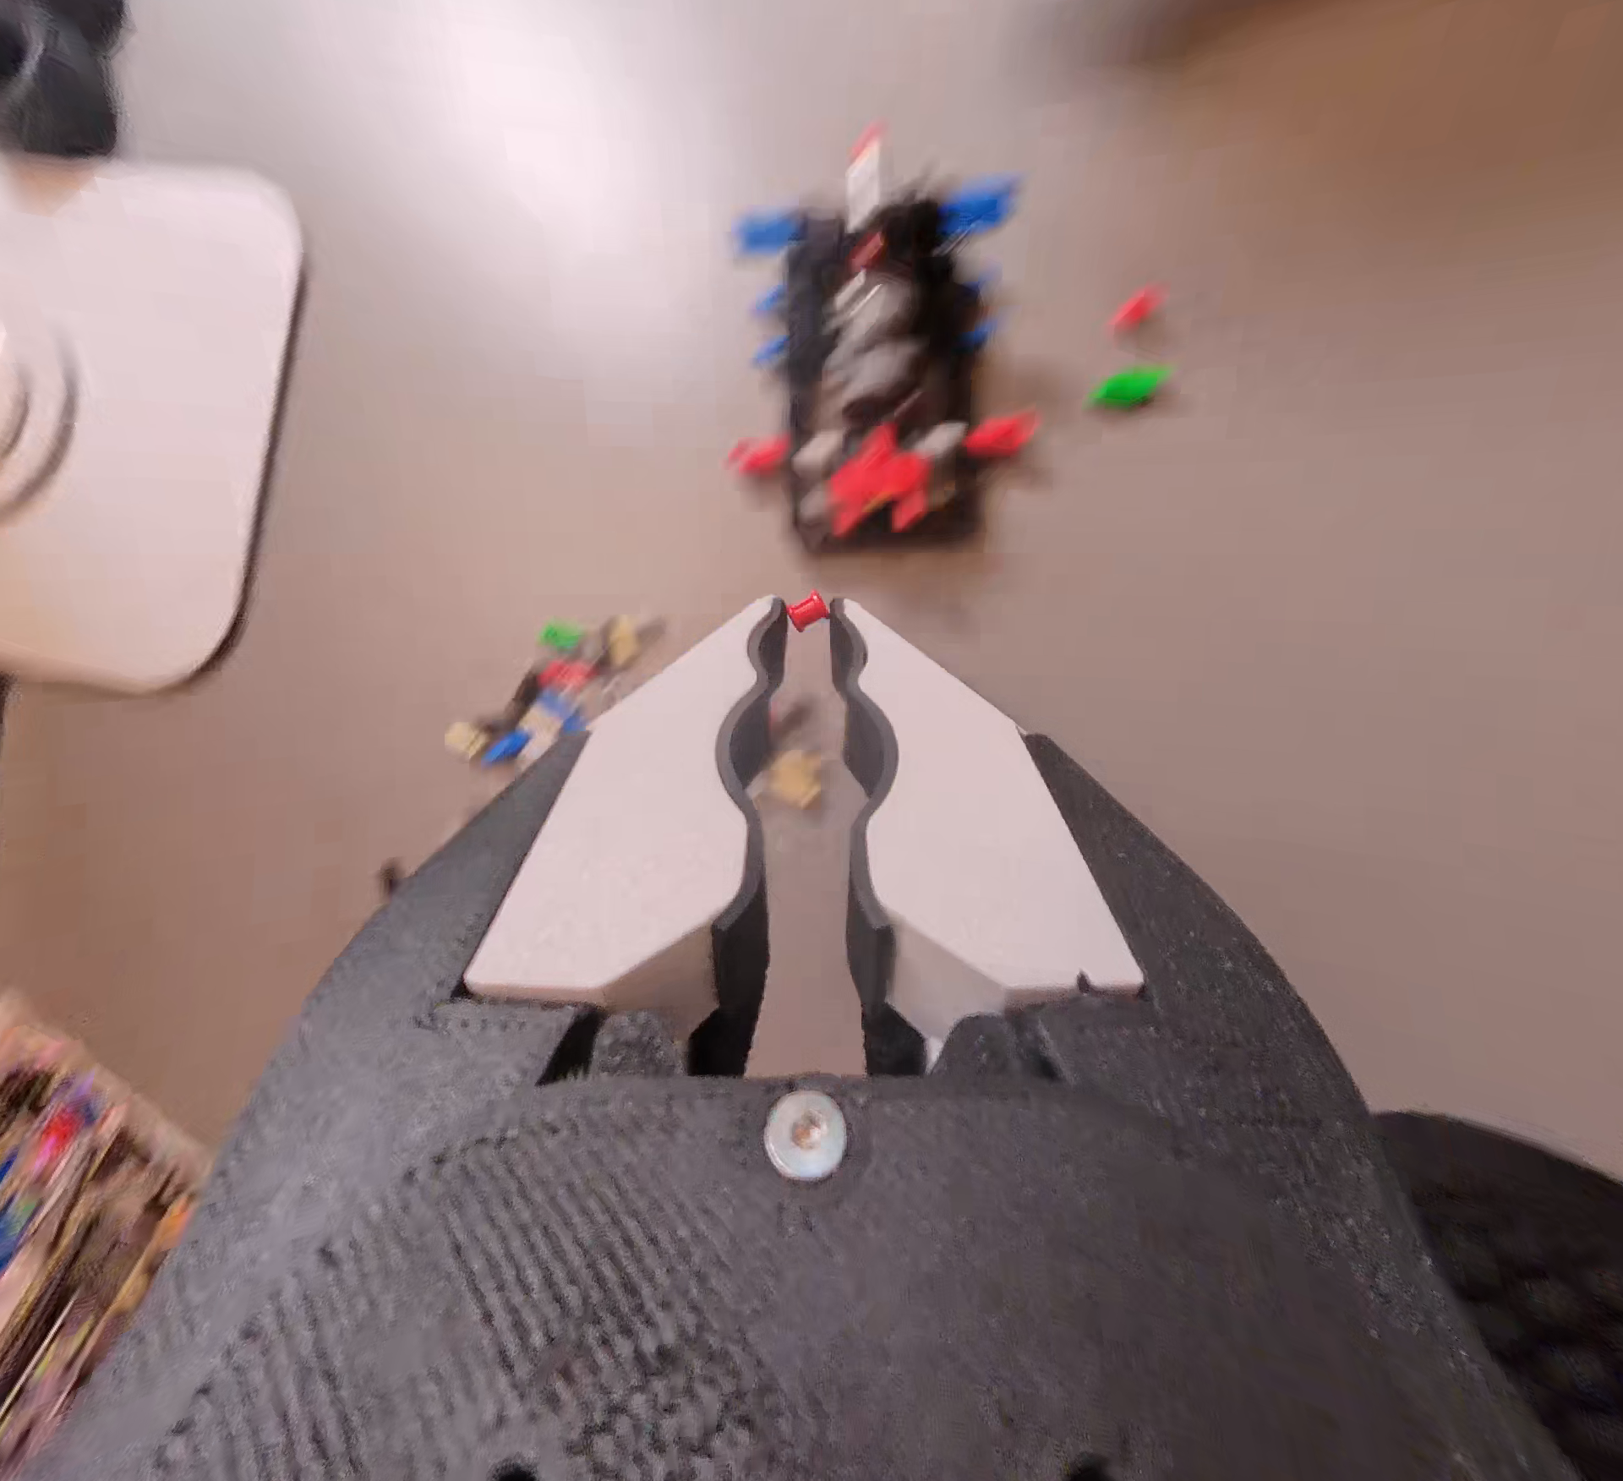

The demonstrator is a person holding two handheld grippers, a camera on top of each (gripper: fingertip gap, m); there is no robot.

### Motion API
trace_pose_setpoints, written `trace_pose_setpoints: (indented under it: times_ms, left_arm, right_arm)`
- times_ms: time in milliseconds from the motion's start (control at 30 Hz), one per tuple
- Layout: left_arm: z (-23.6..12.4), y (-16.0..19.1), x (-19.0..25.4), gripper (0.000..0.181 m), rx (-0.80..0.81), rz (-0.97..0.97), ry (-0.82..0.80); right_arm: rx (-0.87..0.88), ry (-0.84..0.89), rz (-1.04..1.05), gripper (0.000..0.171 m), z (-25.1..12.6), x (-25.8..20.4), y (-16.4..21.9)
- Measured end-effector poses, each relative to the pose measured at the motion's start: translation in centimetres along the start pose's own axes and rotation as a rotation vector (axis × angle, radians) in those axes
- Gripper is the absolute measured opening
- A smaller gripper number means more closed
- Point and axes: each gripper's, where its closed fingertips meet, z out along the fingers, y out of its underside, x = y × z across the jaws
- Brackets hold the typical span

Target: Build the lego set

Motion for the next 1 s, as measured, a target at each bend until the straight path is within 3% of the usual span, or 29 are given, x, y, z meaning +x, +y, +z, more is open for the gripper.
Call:
trace_pose_setpoints:
  times_ms: [33,200,333,500,800,900,1000]
  left_arm:
    - [0.1,-2.0,2.2,0.008,0.059,0.018,0.055]
    - [5.0,-6.0,8.9,0.008,0.137,0.101,0.158]
    - [8.5,-5.8,9.2,0.008,0.093,0.111,0.155]
    - [9.4,-5.1,8.9,0.008,0.028,0.139,0.147]
    - [8.9,-5.1,8.8,0.017,0.033,0.142,0.138]
    - [6.1,-7.1,8.2,0.02,0.15,0.129,0.097]
    - [0.9,-9.2,6.5,0.021,0.338,0.06,0.012]
  right_arm:
    - [-0.001,-0.001,0.001,0.009,0.0,0.0,0.0]
    - [-0.007,-0.013,-0.001,0.009,0.2,-0.4,0.2]
    - [-0.004,-0.004,-0.026,0.009,0.0,-0.5,-0.1]
    - [0.009,0.007,-0.03,0.009,-0.3,-0.1,-0.6]
    - [0.004,-0.001,-0.057,0.009,-0.3,-0.4,-0.6]
    - [0.008,0.002,-0.052,0.009,-0.4,-0.3,-0.7]
    - [0.02,0.004,-0.042,0.009,-0.5,-0.3,-1.0]
